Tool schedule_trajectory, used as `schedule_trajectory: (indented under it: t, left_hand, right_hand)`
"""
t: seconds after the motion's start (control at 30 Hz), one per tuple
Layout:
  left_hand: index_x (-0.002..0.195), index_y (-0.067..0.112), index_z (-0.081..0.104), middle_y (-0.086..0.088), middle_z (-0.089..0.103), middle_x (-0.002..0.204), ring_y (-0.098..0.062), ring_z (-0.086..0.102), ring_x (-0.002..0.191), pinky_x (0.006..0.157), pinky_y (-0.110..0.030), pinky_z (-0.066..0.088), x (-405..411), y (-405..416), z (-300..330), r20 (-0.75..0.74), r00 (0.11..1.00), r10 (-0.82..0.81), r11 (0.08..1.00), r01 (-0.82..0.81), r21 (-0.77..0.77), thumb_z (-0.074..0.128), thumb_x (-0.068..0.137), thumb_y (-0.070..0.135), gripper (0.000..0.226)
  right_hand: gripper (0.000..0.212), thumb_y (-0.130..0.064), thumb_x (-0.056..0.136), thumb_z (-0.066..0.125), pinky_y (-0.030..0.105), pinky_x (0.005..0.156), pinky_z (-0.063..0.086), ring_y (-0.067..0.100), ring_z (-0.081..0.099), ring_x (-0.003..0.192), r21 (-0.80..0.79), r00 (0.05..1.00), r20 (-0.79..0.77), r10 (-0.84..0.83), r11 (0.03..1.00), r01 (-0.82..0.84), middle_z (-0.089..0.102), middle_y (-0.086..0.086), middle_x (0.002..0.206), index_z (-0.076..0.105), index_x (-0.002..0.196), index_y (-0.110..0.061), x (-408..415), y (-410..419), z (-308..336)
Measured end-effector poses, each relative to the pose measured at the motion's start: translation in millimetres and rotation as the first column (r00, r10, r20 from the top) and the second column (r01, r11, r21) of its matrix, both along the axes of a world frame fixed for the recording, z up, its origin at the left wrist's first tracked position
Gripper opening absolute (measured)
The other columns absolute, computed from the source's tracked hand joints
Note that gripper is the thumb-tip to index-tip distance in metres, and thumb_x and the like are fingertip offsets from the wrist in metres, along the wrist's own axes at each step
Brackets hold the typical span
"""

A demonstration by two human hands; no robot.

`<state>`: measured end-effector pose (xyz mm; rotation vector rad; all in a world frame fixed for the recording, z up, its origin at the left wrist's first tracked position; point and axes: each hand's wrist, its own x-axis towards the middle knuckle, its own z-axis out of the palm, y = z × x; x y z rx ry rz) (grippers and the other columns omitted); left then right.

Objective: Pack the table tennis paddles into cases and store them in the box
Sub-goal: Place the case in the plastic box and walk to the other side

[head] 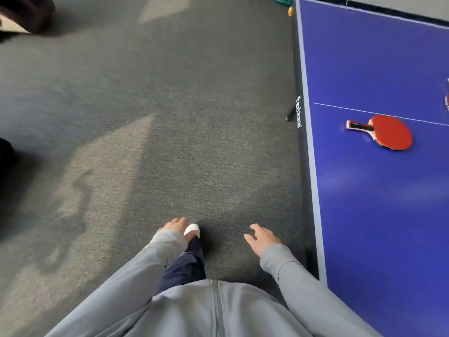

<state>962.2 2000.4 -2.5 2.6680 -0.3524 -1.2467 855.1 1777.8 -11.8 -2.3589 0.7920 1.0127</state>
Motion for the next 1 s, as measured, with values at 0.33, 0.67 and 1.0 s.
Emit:
schedule_trajectory:
  t: [0.33, 0.67, 1.0]
  left_hand:
    - [0.145, 0.018, 0.030, -0.004, 0.035, 0.149, -0.024, 0.037, 0.134, 0.110, -0.037, 0.032, 159.5, -42.2, 12.3, -0.017, 0.994, -0.110, 0.993, 0.109, -0.036, 0.043, 0.094, 0.047, 0.060]
    - [0.146, 0.017, 0.027, -0.006, 0.035, 0.149, -0.024, 0.035, 0.136, 0.110, -0.032, 0.029, 255.0, -156.6, 8.3, -0.009, 0.965, -0.264, 0.964, 0.263, -0.032, 0.045, 0.093, 0.049, 0.064]
    - [0.145, 0.022, 0.028, -0.003, 0.033, 0.149, -0.025, 0.034, 0.136, 0.110, -0.037, 0.029, 339.2, -313.8, 31.4, 0.080, 0.924, -0.375, 0.920, 0.381, -0.088, 0.044, 0.093, 0.050, 0.061]
  right_hand:
    - [0.049, -0.045, 0.096, 0.041, 0.038, 0.106, 0.034, 0.024, 0.042, 0.130, -0.005, 0.975, 0.058, -0.214, 0.977, 0.215, 0.047, 0.001, 0.141, 0.037, 0.139, -0.022, 112.4, -16.9, 18.6]
    - [0.049, -0.042, 0.095, 0.044, 0.038, 0.106, 0.036, 0.025, 0.043, 0.129, 0.081, 0.840, 0.207, -0.501, 0.865, 0.496, 0.047, 0.004, 0.140, 0.039, 0.138, -0.019, 196.4, -110.8, 21.2]
    - [0.048, -0.041, 0.094, 0.048, 0.036, 0.102, 0.040, 0.022, 0.051, 0.121, 0.176, 0.567, 0.382, -0.730, 0.660, 0.730, 0.054, 0.006, 0.131, 0.043, 0.135, -0.016, 251.2, -229.3, 31.1]
